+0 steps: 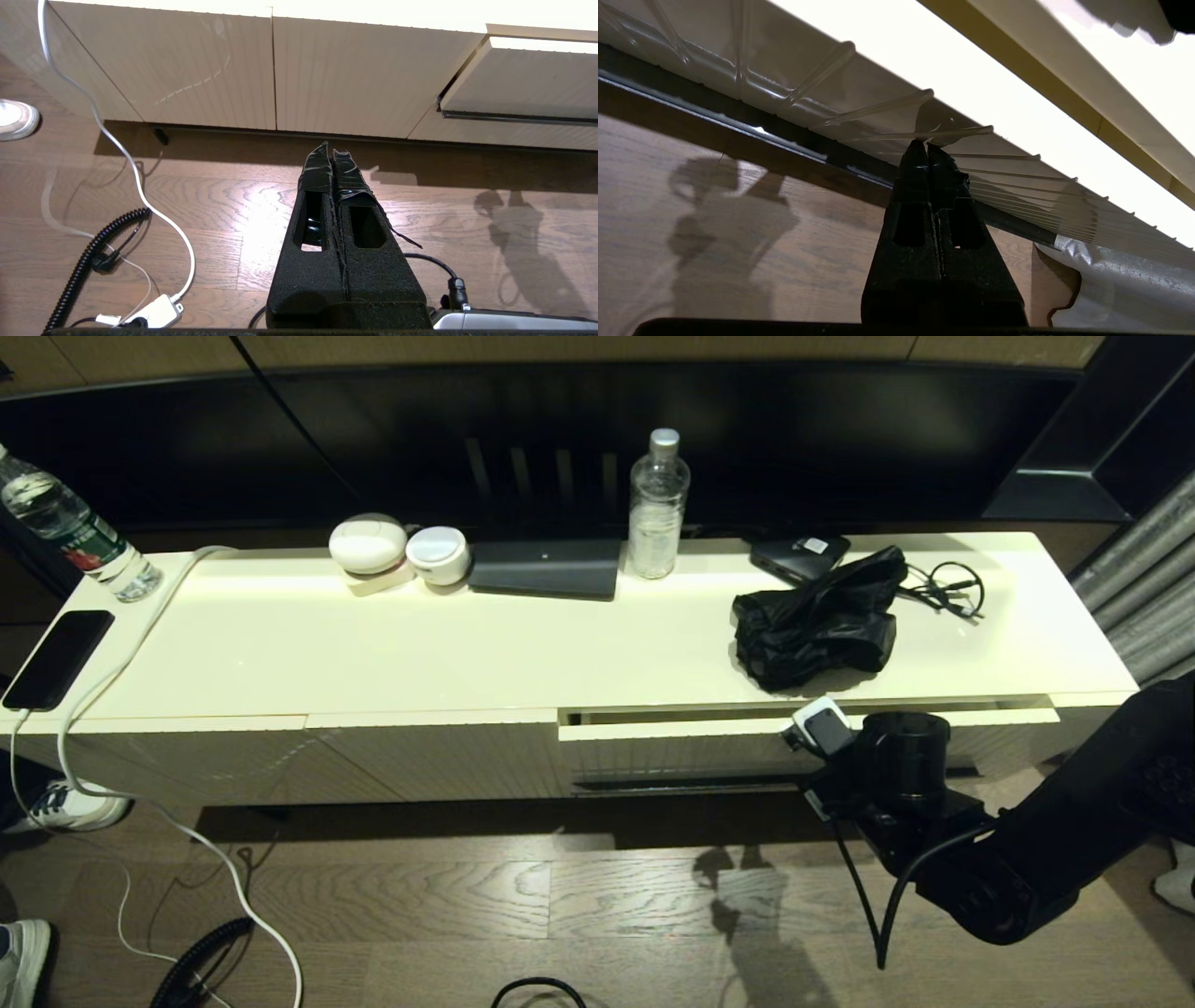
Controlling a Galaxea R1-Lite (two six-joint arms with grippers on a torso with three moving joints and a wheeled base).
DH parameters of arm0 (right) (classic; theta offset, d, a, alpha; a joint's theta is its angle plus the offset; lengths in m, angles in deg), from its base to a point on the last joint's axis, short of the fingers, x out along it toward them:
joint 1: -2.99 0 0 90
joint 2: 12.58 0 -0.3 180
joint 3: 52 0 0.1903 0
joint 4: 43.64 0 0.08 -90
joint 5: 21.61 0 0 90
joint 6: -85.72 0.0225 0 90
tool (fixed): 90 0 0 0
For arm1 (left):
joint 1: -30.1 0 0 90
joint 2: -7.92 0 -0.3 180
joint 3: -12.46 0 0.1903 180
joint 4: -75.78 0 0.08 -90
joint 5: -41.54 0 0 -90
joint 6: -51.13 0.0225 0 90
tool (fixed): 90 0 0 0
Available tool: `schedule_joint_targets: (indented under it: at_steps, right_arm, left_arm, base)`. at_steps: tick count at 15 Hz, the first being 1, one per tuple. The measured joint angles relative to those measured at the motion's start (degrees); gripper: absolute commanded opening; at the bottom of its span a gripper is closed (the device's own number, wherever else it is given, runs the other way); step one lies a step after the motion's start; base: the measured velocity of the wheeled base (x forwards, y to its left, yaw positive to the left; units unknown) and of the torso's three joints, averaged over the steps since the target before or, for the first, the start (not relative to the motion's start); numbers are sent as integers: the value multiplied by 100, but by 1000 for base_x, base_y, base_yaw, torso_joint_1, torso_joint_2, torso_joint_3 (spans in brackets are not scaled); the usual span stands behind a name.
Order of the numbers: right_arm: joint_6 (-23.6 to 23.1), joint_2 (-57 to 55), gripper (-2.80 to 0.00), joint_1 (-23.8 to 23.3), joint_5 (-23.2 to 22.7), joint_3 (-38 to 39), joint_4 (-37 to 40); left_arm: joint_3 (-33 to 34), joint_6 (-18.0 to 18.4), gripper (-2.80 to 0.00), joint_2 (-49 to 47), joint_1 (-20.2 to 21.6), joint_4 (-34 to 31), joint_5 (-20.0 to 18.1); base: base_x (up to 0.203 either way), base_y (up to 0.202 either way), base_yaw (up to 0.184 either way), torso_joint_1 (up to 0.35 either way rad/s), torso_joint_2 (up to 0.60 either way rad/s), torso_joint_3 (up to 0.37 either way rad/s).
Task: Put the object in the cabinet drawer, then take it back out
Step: Close the drawer
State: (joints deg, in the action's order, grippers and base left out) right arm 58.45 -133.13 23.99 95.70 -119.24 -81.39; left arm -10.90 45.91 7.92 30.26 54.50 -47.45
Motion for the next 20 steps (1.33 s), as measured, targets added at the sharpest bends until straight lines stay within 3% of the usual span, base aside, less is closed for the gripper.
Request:
schedule_joint_targets:
  at_steps: [8,12,16,20]
  right_arm:
    - [269,-341,-280,-133,14,-542,1]
    - [266,-177,-280,-149,26,-412,20]
    - [228,705,-280,-105,20,145,171]
    - [203,2400,-280,-112,2,800,1110]
  left_arm:
    - [0,-1,-280,0,-2,0,1]
    - [0,-1,-280,0,0,0,1]
    - [0,2,-280,0,0,0,2]
    - [0,1,-280,0,-2,0,2]
  base:
    - [0,0,0,0,0,0]
    - [0,0,0,0,0,0]
    - [0,0,0,0,0,0]
    - [0,0,0,0,0,0]
